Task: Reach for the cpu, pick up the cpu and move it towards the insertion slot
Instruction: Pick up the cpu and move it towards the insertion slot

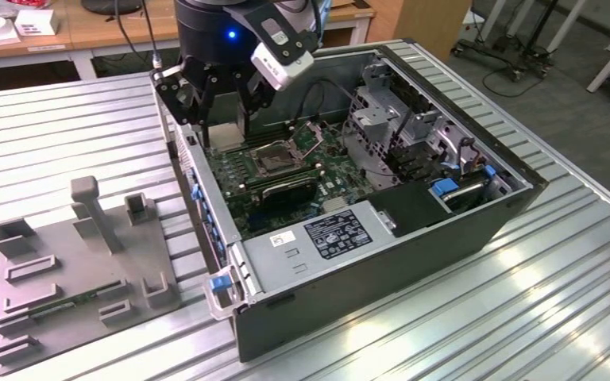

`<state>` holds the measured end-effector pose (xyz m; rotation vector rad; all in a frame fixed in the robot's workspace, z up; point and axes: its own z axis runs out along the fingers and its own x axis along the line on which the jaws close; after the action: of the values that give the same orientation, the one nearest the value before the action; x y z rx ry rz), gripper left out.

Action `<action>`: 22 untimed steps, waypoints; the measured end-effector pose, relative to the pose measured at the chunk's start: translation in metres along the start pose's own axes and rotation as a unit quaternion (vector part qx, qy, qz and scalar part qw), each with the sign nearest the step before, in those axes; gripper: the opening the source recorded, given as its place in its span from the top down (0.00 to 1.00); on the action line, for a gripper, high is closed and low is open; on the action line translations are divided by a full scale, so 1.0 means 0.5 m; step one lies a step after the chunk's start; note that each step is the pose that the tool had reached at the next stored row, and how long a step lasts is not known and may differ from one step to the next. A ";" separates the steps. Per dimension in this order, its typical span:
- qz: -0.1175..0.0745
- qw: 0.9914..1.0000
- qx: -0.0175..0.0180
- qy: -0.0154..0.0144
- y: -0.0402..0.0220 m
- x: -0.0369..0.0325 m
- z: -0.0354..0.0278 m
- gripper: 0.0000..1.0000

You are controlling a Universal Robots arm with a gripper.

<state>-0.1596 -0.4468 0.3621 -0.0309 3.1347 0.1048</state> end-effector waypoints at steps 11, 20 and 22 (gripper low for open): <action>0.000 1.000 0.000 0.000 0.000 -0.023 0.000 0.46; 0.000 1.000 0.000 0.000 -0.001 -0.072 0.001 0.46; 0.000 1.000 0.000 0.000 -0.002 -0.079 0.001 0.46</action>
<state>-0.1199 -0.4468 0.3617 -0.0309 3.1347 0.1059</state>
